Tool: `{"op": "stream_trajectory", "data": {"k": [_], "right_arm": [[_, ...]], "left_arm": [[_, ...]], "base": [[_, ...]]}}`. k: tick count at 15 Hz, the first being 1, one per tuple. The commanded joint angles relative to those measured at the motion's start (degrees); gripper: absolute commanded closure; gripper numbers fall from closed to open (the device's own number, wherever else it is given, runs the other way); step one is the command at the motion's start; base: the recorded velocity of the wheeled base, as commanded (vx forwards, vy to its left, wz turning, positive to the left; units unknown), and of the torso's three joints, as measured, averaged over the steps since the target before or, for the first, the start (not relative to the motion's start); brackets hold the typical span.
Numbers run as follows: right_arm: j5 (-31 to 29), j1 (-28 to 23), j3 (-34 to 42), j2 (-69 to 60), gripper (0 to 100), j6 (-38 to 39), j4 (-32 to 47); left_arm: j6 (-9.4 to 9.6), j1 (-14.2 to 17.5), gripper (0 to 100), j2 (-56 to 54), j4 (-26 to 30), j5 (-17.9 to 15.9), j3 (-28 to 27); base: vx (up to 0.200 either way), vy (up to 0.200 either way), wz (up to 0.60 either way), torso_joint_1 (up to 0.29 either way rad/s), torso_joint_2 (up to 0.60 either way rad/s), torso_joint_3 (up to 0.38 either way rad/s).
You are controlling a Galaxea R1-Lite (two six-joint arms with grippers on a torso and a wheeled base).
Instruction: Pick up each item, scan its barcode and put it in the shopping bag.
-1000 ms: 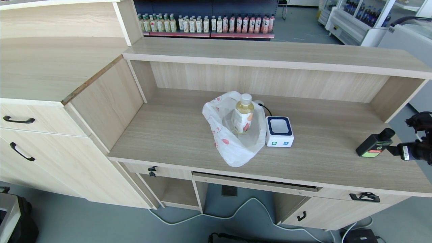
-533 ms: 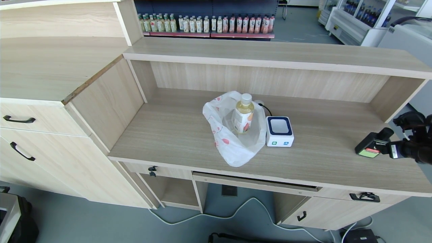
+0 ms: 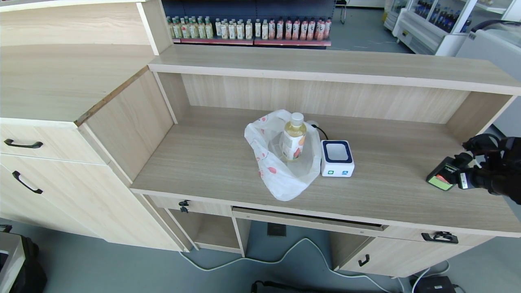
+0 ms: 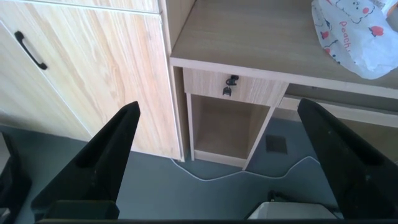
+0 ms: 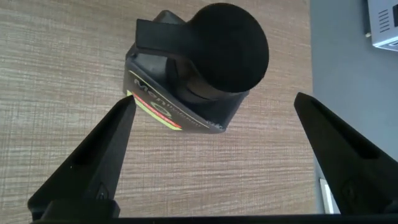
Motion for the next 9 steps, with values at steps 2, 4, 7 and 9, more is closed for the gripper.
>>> {"op": "stream_trajectory", "data": {"k": [2, 4, 7, 9], "right_arm": [[0.1, 1.9, -0.3, 2.6, 0, 3.7, -3.9], [0.1, 3.0, -1.6, 4.1, 0, 4.3, -5.2], [0.2, 4.0, -1.9, 4.9, 0, 4.1, -5.3], [0.2, 4.9, -2.5, 5.6, 100, 4.1, -5.3]], "left_arm": [[0.00, 0.0, 0, 0.0, -0.1, 0.0, 0.0], [-0.08, 0.0, 0, 0.0, 0.0, 0.0, 0.0], [-0.08, 0.0, 0, 0.0, 0.0, 0.0, 0.0], [0.00, 0.0, 0, 0.0, 0.0, 0.0, 0.0]], "base": [[0.000, 0.000, 0.00, 0.000, 0.00, 0.000], [0.000, 0.000, 0.00, 0.000, 0.00, 0.000], [0.000, 0.000, 0.00, 0.000, 0.00, 0.000], [0.000, 0.000, 0.00, 0.000, 0.00, 0.000]]}}
